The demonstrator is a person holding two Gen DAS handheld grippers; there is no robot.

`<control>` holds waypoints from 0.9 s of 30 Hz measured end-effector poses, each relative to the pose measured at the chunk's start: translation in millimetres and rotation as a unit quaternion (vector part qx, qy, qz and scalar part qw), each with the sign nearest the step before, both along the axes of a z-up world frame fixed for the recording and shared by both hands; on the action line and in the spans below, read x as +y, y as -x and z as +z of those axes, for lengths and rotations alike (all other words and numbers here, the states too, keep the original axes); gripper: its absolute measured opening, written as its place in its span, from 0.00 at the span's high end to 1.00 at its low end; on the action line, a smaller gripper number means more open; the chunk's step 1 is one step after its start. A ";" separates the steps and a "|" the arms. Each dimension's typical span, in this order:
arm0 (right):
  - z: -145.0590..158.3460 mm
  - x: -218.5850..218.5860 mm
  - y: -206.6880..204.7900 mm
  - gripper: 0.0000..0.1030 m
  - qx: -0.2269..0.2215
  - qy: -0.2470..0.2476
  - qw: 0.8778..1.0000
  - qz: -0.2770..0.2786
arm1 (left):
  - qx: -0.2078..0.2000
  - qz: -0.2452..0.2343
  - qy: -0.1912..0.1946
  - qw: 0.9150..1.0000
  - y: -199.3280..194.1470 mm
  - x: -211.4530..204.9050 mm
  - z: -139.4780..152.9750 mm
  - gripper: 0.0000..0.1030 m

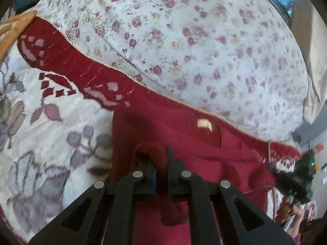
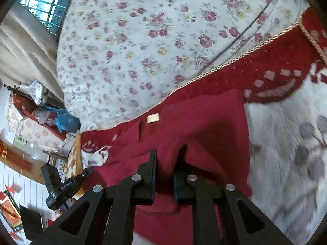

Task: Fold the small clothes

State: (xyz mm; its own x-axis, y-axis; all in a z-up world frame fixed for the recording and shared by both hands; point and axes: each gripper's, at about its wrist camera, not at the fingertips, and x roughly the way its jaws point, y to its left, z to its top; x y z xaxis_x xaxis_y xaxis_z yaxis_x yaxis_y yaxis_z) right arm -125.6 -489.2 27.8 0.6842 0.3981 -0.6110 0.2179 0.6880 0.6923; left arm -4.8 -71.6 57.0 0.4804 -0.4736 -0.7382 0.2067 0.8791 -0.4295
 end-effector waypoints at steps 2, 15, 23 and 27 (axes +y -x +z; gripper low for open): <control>-2.4 -3.4 -2.3 0.64 0.012 0.018 1.000 -0.004 | 0.011 -0.002 0.031 0.999 -9.8 4.6 -6.3 0.83; 31.0 28.7 29.2 0.38 0.022 0.121 0.983 0.138 | -0.022 0.031 -0.009 0.999 2.4 20.7 11.6 0.22; 7.2 48.6 -37.6 0.38 0.029 0.130 0.986 0.098 | -0.023 0.039 0.007 0.999 -0.5 25.2 10.4 0.22; 0.1 32.1 -73.4 0.35 0.040 0.127 0.991 0.027 | -0.040 0.062 0.019 0.997 -2.7 35.4 14.4 0.18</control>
State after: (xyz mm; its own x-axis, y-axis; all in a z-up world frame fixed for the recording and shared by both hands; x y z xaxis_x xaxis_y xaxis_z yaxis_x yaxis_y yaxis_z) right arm -52.2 -457.1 27.8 0.6115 0.2591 -0.7477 0.2235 0.8499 0.4772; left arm -2.2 -36.2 71.4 0.5938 -0.4335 -0.6779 0.1320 0.8835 -0.4494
